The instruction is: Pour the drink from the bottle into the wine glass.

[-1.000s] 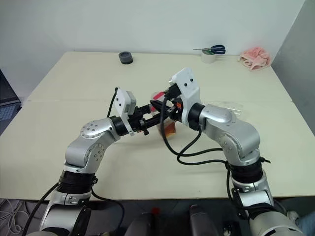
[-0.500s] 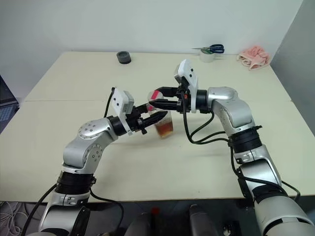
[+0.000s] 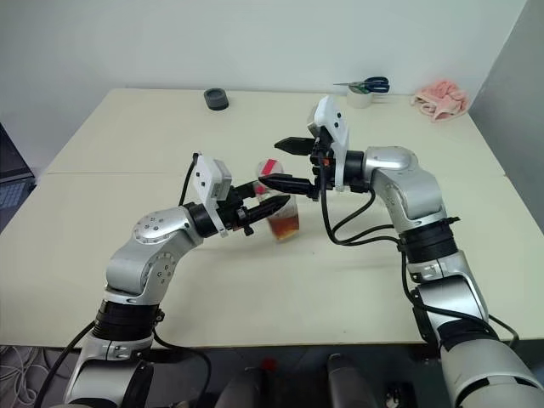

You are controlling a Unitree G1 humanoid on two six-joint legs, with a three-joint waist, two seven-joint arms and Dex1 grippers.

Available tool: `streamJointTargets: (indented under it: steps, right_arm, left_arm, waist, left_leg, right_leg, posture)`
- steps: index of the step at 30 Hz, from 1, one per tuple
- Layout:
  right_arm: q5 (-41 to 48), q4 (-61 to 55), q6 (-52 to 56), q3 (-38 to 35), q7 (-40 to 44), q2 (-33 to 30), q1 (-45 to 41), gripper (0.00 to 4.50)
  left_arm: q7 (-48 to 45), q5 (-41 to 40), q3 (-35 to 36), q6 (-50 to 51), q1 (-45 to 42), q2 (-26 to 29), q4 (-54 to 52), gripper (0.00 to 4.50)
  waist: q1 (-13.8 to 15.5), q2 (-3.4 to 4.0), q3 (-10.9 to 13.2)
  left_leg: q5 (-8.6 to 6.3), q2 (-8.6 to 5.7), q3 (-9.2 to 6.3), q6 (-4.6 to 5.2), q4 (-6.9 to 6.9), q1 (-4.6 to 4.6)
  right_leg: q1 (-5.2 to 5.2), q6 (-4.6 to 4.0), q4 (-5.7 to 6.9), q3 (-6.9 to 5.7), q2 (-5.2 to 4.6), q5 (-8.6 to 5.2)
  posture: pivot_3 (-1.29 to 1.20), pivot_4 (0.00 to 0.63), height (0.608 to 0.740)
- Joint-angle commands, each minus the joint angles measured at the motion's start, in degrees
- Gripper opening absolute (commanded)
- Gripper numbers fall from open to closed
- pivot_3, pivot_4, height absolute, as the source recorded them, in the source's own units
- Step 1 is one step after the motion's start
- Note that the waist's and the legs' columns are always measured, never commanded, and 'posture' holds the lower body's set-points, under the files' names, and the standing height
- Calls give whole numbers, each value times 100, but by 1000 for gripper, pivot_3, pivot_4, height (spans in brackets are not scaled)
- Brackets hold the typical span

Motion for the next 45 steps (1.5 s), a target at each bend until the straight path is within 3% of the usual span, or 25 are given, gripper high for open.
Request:
streamJointTargets:
  steps: [1,11,22,45]
  right_arm:
    - [183,-629,227,-114,-159,44,24,4500]
    - [-249,-511,196,243,-668,421,54,4500]
    - [-313,325,-40,-17,-734,690,-305,4500]
    - [-396,636,-222,-198,-347,153,-339,4500]
  left_arm:
    - [-73,-83,48,-129,-213,8,-128,1892]
    - [-166,-94,-8,-92,-245,-26,-162,1891]
    - [-151,-110,-13,-54,-158,-6,-312,1891]
    - [-109,-102,8,-51,-84,80,-328,1870]
  waist:
    - [-10,0,0]
    - [-12,0,0]
    - [-13,0,0]
    - [-12,0,0]
  left_leg:
    - [0,0,0,0,0,1]
    - [1,1,0,0,4,3]
    - [1,1,1,0,3,3]
    - [0,1,-1,0,2,3]
  right_leg:
    - [0,0,0,0,0,0]
    - [1,1,3,1,3,0]
    - [0,0,3,2,2,0]
    - [1,-1,3,0,1,0]
  posture:
    - [0,150,740]
    - [0,150,740]
    - [0,150,740]
    - [0,150,740]
